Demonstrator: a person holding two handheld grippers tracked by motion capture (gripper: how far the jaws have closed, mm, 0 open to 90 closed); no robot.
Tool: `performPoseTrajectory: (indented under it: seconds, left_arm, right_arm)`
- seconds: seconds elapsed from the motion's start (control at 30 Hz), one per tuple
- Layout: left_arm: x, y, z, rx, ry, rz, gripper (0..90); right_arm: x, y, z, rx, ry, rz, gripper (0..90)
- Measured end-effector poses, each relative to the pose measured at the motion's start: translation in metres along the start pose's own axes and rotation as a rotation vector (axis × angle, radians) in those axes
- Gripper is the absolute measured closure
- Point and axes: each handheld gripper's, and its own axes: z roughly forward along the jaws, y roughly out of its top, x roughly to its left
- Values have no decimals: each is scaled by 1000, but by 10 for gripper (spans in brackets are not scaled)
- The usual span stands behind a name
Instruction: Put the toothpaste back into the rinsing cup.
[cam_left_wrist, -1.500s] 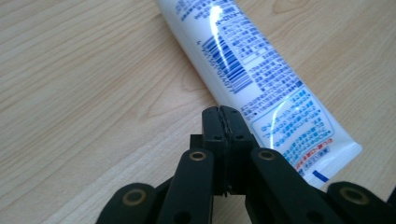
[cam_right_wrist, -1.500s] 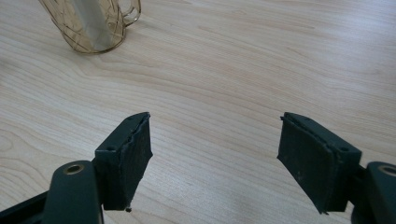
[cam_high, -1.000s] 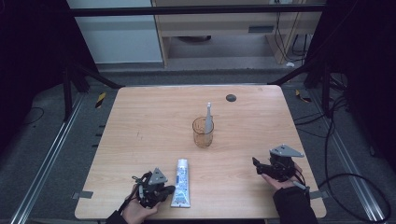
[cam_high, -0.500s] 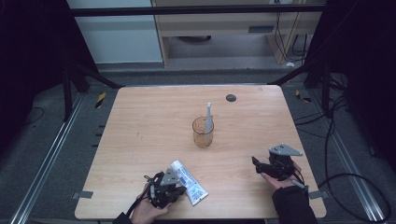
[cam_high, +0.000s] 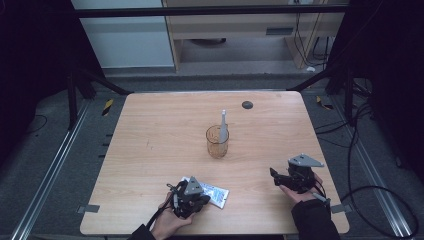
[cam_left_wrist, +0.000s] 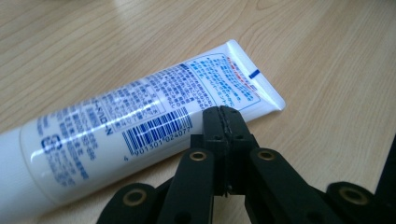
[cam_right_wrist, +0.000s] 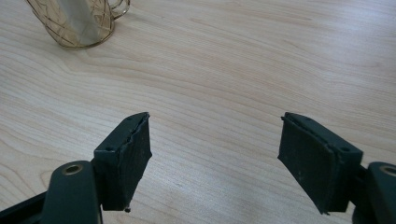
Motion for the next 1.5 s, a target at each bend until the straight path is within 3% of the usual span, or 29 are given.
performPoseTrajectory:
  seconds: [0.6,1.5]
  left_arm:
    - [5,18,18,-10,43,1,893]
    - [22,29,13,-54,85,-34,893]
  right_arm:
    - [0,0,3,3,-10,-21,252]
    - [2,1,5,10,-10,-32,252]
